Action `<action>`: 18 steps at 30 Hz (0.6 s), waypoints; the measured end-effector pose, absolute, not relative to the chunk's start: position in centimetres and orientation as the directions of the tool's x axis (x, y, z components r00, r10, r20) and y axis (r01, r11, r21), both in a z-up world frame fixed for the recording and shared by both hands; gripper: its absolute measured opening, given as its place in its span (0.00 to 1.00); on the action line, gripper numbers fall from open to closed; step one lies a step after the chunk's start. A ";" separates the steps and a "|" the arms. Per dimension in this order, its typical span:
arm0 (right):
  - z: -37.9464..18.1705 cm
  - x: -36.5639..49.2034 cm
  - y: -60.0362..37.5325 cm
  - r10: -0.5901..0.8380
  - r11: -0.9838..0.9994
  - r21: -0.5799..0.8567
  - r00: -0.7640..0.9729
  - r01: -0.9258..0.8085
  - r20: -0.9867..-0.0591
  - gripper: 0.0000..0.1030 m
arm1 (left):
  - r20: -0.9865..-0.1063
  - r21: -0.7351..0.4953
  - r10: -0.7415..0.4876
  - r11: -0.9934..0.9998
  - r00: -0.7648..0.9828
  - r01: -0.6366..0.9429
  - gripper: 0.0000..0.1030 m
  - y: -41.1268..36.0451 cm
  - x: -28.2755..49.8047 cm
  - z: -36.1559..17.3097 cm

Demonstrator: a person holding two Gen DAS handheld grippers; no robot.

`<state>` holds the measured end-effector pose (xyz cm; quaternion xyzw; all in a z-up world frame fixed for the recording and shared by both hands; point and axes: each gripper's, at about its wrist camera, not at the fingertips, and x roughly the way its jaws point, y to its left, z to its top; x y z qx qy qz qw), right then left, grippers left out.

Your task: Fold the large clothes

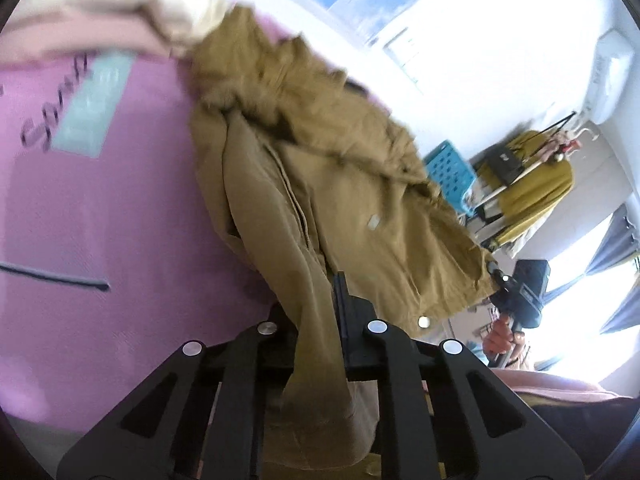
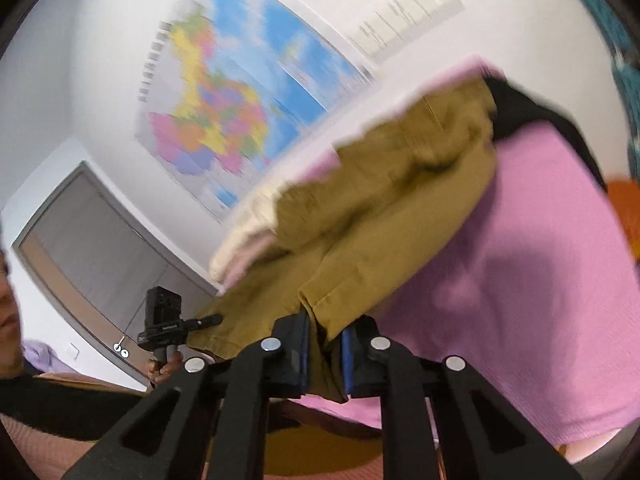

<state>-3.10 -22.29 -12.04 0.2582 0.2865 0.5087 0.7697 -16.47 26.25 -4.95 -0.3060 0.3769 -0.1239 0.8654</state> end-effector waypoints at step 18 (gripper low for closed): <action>-9.7 -4.6 -23.8 0.944 0.280 0.684 0.325 -0.674 -0.067 0.11 | -0.558 -0.613 -0.446 0.790 0.700 0.014 0.15 27.7 -18.4 -2.7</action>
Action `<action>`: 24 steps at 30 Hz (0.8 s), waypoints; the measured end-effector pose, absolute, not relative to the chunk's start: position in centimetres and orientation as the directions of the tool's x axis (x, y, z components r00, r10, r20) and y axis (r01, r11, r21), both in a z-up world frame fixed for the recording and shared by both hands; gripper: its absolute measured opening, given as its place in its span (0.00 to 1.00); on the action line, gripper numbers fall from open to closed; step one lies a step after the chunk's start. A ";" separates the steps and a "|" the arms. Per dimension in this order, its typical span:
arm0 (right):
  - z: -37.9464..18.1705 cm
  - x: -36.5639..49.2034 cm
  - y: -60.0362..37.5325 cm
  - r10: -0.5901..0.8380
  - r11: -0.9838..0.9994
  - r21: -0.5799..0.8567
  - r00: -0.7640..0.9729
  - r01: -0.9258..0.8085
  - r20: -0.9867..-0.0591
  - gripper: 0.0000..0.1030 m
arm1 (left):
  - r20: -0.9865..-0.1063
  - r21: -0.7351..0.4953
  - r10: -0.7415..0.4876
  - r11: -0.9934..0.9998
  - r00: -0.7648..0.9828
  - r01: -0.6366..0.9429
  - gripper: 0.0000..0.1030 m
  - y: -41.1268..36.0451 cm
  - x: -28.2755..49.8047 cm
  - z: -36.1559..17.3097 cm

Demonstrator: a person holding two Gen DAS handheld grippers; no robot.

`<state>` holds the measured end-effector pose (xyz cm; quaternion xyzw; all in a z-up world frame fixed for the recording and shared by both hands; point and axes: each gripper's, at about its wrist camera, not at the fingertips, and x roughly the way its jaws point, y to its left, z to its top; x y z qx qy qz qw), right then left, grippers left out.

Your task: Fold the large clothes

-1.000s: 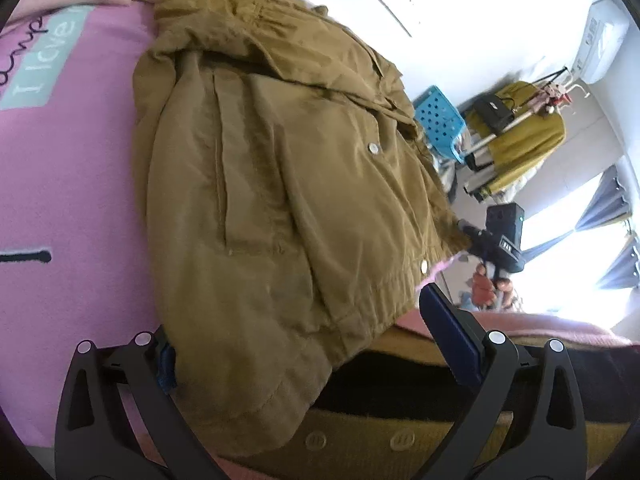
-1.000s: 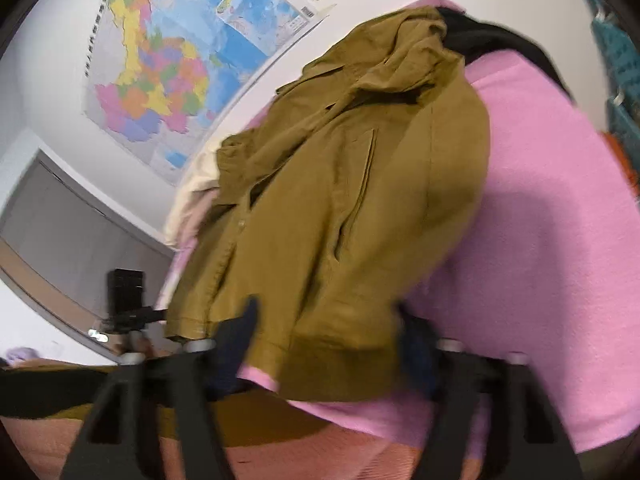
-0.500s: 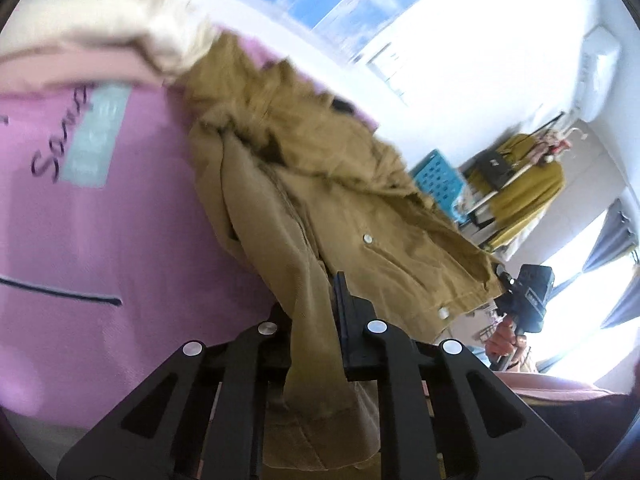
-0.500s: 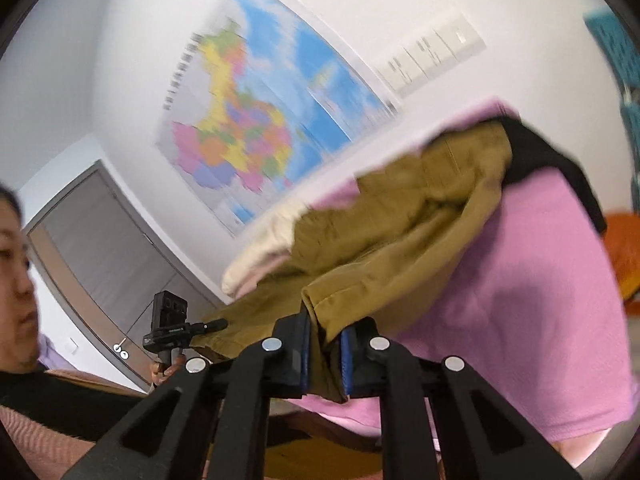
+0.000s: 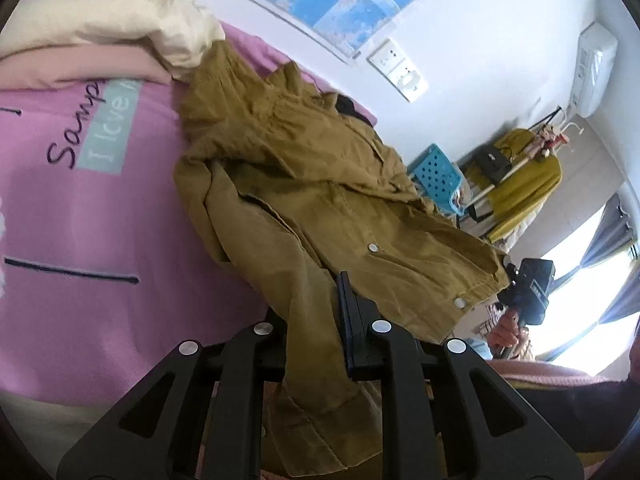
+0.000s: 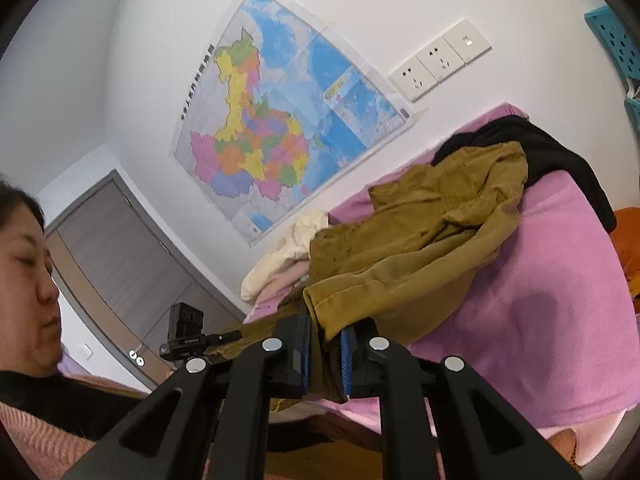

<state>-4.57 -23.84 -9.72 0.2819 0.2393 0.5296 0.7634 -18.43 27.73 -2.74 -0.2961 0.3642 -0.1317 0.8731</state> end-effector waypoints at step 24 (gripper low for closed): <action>-2.3 7.2 -21.0 0.912 0.306 0.701 0.409 -0.644 -0.023 0.11 | -0.592 -0.547 -0.375 0.837 0.713 -0.013 0.20 30.2 -9.0 6.4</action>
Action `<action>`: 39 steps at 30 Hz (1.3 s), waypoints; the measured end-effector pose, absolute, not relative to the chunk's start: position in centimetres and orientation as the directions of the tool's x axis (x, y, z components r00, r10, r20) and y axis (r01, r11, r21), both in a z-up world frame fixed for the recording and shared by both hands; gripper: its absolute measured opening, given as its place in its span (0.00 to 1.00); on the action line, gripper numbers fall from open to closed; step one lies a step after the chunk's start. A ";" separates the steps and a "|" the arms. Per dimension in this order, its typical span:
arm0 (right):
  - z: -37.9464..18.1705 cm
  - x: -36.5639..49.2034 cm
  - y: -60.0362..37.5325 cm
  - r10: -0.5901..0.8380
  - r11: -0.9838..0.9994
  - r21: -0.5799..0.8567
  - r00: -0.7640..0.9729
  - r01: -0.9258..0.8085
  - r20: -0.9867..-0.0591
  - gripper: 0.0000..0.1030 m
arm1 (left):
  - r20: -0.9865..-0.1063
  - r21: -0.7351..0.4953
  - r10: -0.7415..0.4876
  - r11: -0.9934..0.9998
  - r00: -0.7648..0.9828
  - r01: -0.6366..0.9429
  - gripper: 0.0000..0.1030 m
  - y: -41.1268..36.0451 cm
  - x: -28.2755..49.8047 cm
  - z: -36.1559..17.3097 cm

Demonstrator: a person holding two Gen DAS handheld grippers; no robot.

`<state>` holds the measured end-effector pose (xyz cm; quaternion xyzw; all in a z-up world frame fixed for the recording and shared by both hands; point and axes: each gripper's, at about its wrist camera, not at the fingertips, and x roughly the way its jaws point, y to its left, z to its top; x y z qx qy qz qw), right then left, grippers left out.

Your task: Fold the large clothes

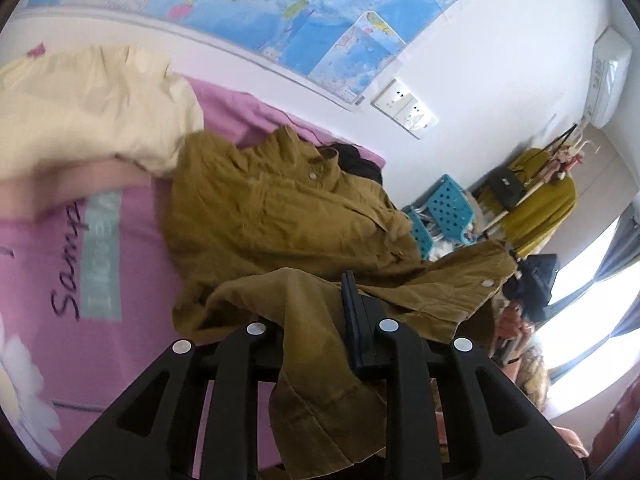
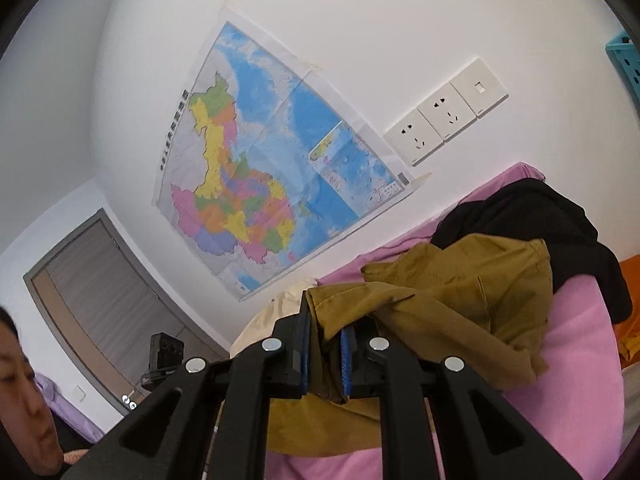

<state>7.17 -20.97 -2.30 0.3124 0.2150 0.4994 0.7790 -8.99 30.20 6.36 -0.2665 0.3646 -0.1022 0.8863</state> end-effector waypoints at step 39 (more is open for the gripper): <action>-2.7 25.9 -14.2 0.857 0.453 0.784 0.448 -0.424 -0.252 0.11 | -0.727 -0.469 -0.279 0.869 0.628 -0.157 0.20 35.8 10.8 6.3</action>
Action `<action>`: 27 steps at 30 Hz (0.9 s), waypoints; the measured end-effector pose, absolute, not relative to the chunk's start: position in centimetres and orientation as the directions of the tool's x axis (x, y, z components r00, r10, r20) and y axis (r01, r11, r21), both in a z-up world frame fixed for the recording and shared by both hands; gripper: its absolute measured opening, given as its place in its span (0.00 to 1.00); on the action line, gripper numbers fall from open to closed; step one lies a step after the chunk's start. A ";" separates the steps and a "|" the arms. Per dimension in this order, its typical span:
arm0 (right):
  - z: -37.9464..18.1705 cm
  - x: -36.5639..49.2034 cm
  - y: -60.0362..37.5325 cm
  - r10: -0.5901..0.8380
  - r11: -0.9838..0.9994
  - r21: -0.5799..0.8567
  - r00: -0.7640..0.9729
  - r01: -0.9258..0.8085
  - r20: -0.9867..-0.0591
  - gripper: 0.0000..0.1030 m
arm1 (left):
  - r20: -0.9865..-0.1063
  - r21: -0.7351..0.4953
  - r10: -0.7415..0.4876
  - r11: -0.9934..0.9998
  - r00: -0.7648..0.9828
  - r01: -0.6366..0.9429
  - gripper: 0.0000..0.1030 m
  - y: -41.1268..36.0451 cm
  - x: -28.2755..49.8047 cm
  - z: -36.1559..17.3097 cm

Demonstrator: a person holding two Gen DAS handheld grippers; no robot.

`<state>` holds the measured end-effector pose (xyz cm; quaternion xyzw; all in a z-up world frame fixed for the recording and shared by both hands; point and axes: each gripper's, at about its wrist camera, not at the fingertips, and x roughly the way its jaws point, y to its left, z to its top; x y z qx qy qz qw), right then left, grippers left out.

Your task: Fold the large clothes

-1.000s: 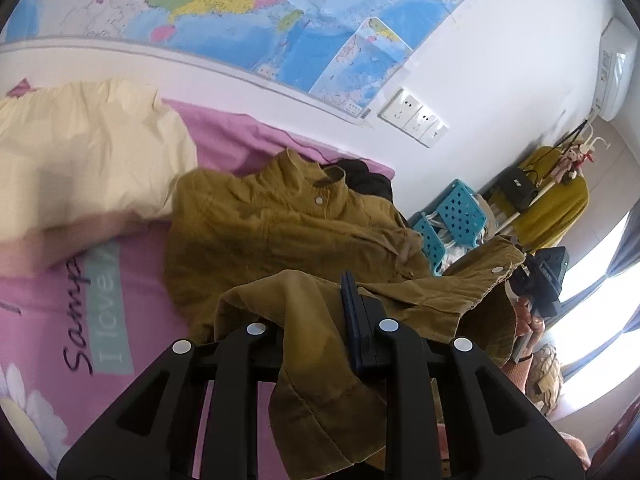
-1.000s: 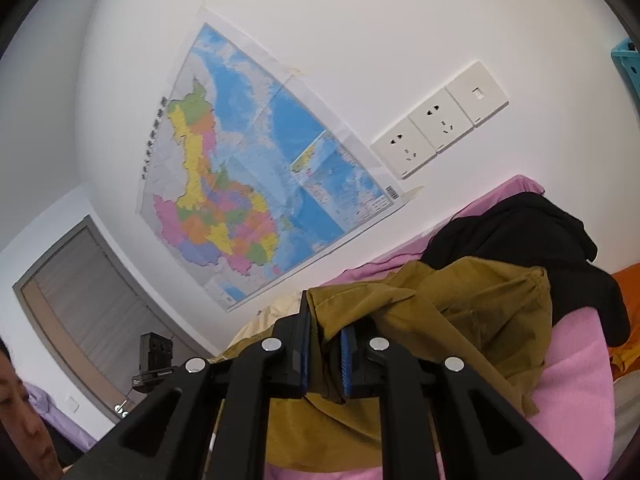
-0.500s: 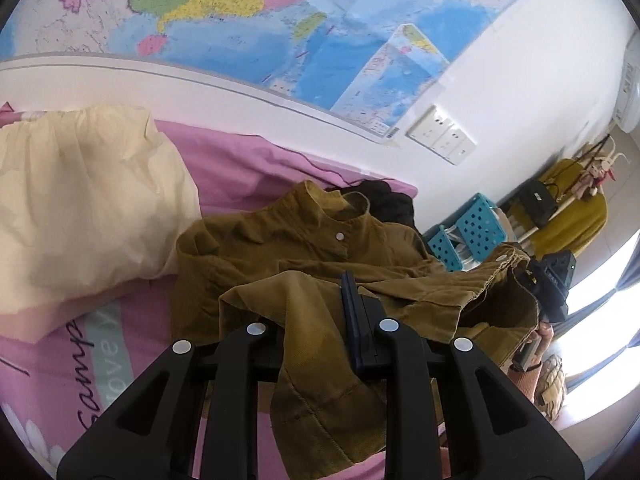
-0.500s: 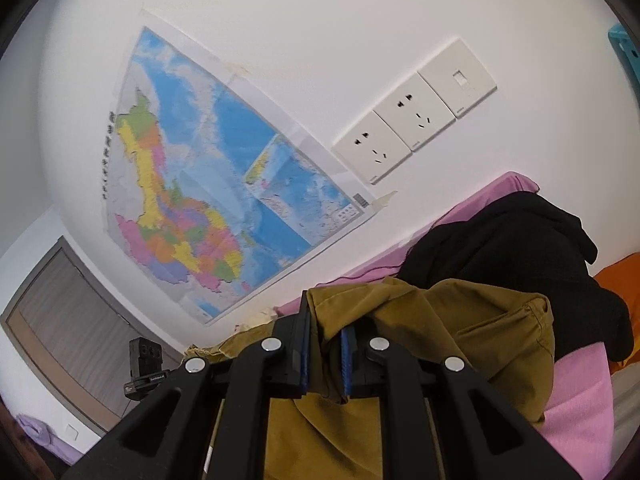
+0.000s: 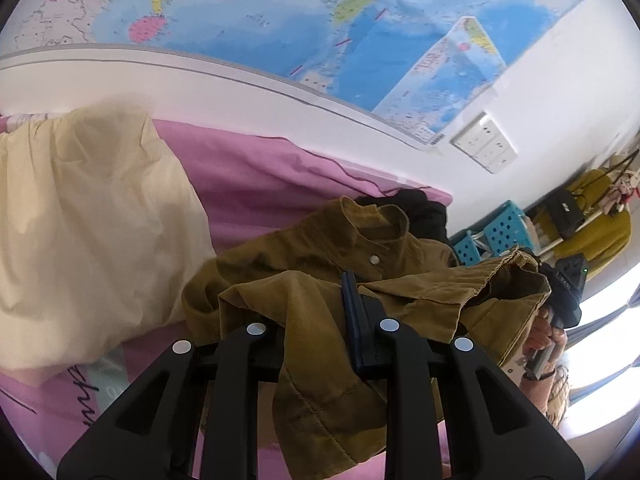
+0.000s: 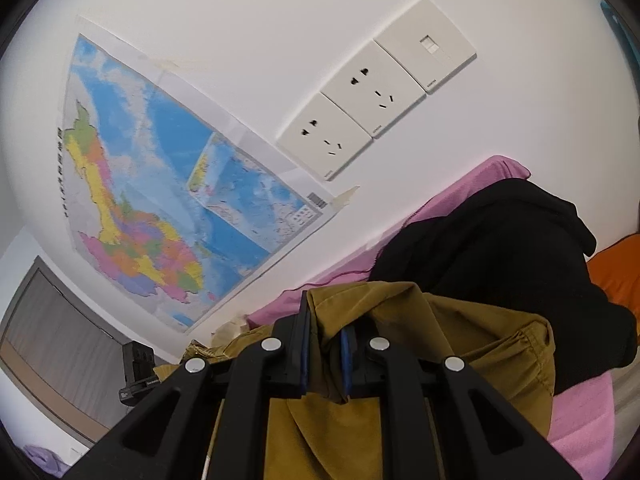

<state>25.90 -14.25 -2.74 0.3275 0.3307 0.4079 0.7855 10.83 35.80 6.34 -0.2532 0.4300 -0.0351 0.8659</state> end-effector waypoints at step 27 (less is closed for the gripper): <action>-8.7 33.9 -9.8 0.807 0.549 0.794 0.413 -0.262 -0.422 0.13 | -0.797 -0.448 -0.250 0.855 0.549 -0.261 0.24 38.4 17.7 1.5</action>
